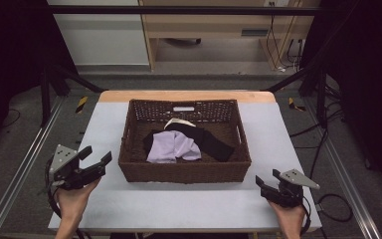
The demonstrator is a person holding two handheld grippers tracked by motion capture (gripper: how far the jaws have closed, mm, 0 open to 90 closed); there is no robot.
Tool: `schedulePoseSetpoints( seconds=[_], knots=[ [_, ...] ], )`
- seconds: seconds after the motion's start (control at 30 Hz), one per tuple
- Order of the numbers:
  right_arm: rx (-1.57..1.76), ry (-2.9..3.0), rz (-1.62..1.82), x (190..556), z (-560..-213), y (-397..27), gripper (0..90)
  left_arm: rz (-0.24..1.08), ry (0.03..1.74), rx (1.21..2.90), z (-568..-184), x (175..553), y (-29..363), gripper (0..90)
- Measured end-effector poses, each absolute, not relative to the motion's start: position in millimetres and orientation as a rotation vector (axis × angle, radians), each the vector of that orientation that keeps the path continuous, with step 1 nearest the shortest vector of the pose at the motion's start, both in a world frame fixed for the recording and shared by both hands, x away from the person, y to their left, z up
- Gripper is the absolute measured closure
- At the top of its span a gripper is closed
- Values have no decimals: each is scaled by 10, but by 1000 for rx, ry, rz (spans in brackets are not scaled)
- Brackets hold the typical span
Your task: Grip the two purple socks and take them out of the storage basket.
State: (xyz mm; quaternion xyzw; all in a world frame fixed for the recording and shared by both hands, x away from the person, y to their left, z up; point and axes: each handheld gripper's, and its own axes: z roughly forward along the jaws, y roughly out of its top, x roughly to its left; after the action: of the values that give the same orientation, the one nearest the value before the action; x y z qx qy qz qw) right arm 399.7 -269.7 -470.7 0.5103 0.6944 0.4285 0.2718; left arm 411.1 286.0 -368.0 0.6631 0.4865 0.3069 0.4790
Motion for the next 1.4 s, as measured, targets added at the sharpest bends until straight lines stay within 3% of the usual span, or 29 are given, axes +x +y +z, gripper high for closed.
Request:
schedulePoseSetpoints(
  seconds=[0.7, 1.4],
  knots=[
    [1382, 1847, 1156, 3998, -4684, -2720, 341, 748, 1068, 1615, -3149, 4449, 2291, 266],
    [1386, 1838, 1161, 4007, -4678, -2738, 343, 738, 1009, 1683, -3121, 4928, 1792, 299]
  ],
)
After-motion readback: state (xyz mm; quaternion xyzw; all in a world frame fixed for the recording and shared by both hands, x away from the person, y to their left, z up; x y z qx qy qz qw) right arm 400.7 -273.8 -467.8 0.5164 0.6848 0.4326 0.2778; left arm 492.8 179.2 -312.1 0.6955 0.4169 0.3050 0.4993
